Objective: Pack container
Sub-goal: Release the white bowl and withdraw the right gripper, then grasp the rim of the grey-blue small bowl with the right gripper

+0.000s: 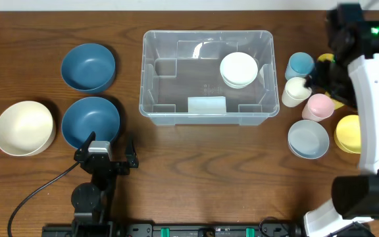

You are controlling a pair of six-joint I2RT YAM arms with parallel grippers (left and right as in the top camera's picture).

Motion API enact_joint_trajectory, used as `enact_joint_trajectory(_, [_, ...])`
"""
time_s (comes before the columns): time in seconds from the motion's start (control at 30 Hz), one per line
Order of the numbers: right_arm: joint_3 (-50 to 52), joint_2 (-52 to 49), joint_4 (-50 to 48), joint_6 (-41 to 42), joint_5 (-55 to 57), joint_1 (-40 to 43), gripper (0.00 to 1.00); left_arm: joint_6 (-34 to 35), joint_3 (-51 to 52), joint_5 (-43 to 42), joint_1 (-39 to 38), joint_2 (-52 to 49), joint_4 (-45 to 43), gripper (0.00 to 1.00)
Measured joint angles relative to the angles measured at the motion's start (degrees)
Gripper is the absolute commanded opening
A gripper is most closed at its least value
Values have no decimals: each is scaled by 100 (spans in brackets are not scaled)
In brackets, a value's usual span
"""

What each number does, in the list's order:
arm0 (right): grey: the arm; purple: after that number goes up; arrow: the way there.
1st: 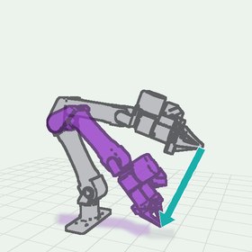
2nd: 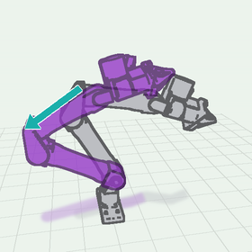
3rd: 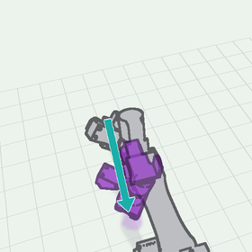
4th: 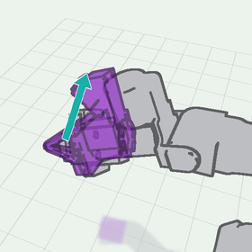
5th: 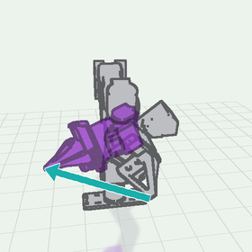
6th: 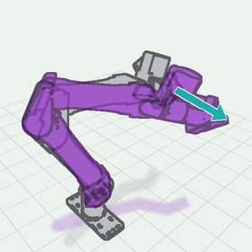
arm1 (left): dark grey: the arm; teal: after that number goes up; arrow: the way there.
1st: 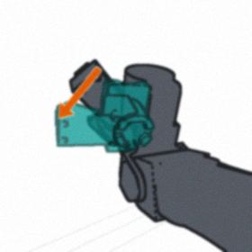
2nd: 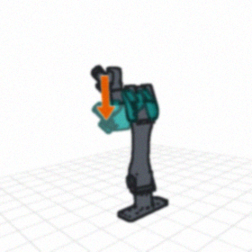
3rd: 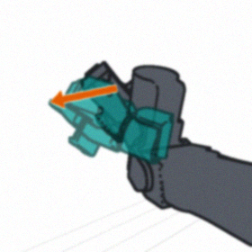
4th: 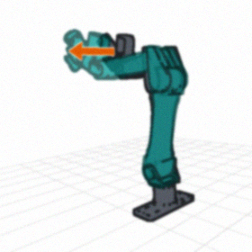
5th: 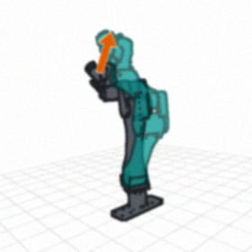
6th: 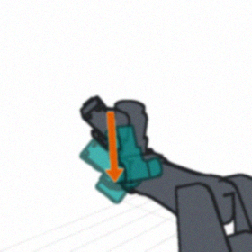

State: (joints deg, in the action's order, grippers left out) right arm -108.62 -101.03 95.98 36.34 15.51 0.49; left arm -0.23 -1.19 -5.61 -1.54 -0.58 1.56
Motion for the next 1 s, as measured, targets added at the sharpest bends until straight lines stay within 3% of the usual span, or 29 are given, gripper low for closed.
enact_joint_trajectory(0.2, [1499,321,-603,116,-142,354,88,0,0,-2,0,0,2,98])
enact_joint_trajectory(0.67, [4819,2498,-2706,868,-459,269,79,0,0,-2,0,0,2,98])
enact_joint_trajectory(0.93, [6498,2621,-4457,1335,-507,269,76,0,0,0,0,0,2,98])
enact_joint_trajectory(1.0, [6754,2621,-4784,1373,-520,271,70,0,0,0,0,0,2,98])
